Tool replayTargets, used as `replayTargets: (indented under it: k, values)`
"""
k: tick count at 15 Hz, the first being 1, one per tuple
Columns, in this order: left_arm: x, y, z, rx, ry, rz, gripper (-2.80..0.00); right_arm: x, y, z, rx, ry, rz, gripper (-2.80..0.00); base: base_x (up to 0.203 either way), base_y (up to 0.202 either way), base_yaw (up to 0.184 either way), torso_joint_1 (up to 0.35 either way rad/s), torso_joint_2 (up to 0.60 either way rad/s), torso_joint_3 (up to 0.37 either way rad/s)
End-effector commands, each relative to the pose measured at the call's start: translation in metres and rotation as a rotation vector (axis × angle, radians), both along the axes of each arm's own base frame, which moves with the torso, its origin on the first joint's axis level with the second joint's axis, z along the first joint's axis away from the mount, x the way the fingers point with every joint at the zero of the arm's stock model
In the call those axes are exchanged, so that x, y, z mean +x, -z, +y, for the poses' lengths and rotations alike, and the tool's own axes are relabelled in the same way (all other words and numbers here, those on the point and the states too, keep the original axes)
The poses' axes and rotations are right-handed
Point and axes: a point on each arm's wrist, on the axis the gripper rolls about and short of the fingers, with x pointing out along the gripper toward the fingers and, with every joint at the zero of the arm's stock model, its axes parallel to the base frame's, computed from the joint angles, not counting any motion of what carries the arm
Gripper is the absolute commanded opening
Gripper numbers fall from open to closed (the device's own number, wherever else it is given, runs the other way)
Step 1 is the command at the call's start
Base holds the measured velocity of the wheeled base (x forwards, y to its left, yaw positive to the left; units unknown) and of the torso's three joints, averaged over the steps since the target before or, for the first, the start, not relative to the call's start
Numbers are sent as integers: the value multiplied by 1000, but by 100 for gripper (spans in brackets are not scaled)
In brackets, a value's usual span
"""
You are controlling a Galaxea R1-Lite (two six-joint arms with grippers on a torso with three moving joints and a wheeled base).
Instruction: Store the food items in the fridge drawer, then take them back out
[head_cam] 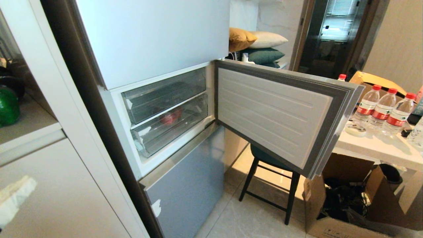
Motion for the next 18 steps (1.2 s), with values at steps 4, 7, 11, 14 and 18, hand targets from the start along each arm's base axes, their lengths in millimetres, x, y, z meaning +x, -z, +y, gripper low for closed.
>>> replayTargets:
  k: [4, 7, 11, 14, 18]
  values:
    - [-55, 68, -9, 70, -169, 327, -280, 0, 0, 0, -5, -1, 2, -280, 0, 0, 0, 0, 0, 0]
    - [-55, 100, -6, 126, -248, 454, -280, 0, 0, 0, -3, 0, 0, -280, 0, 0, 0, 0, 0, 0]
    - [-56, 100, -5, 179, 7, 418, -280, 0, 0, 0, -4, 0, -1, -280, 0, 0, 0, 0, 0, 0]
    - [-59, 100, -5, 174, -7, 378, -280, 0, 1, 0, -18, -4, 4, -280, 0, 0, 0, 0, 0, 0]
    - [-62, 100, -5, 183, -21, 328, -280, 0, 0, 0, -32, -8, 1, -280, 0, 0, 0, 0, 0, 0]
